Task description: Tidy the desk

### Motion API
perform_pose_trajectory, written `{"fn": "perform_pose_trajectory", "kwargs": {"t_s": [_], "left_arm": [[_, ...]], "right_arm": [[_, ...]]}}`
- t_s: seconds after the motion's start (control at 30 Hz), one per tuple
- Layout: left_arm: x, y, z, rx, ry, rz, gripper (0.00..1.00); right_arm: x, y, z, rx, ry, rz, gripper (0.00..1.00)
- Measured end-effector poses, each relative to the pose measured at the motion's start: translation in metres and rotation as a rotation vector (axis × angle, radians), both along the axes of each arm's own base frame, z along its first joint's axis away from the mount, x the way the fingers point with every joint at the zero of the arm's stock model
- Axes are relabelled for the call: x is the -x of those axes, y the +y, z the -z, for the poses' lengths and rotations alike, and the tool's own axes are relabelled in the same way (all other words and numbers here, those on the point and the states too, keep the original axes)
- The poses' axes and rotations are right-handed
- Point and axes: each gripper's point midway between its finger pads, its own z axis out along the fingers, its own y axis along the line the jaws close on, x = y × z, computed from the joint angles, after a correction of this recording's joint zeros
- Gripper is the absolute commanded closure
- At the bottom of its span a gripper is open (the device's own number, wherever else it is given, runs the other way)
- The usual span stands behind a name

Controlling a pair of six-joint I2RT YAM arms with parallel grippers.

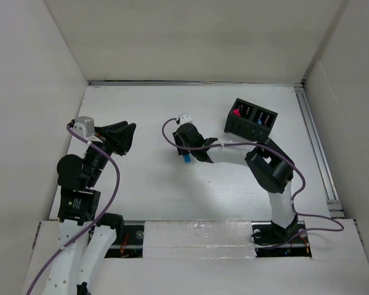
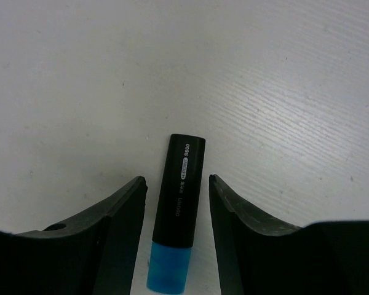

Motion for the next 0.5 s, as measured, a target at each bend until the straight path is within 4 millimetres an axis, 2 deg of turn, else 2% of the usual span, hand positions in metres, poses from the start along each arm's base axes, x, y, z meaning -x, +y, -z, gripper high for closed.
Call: {"fn": "perform_pose_trajectory", "kwargs": {"t_s": [0.33, 0.5], "left_arm": [[0.000, 0.000, 0.000, 0.000, 0.000, 0.000, 0.67], [0.000, 0.000, 0.000, 0.000, 0.000, 0.000, 0.67]], "right_arm": [[0.004, 0.000, 0.005, -0.002, 0.021, 0.012, 0.55], [0.005, -0.001, 0.017, 0.011, 0.038, 0.016, 0.55]]}}
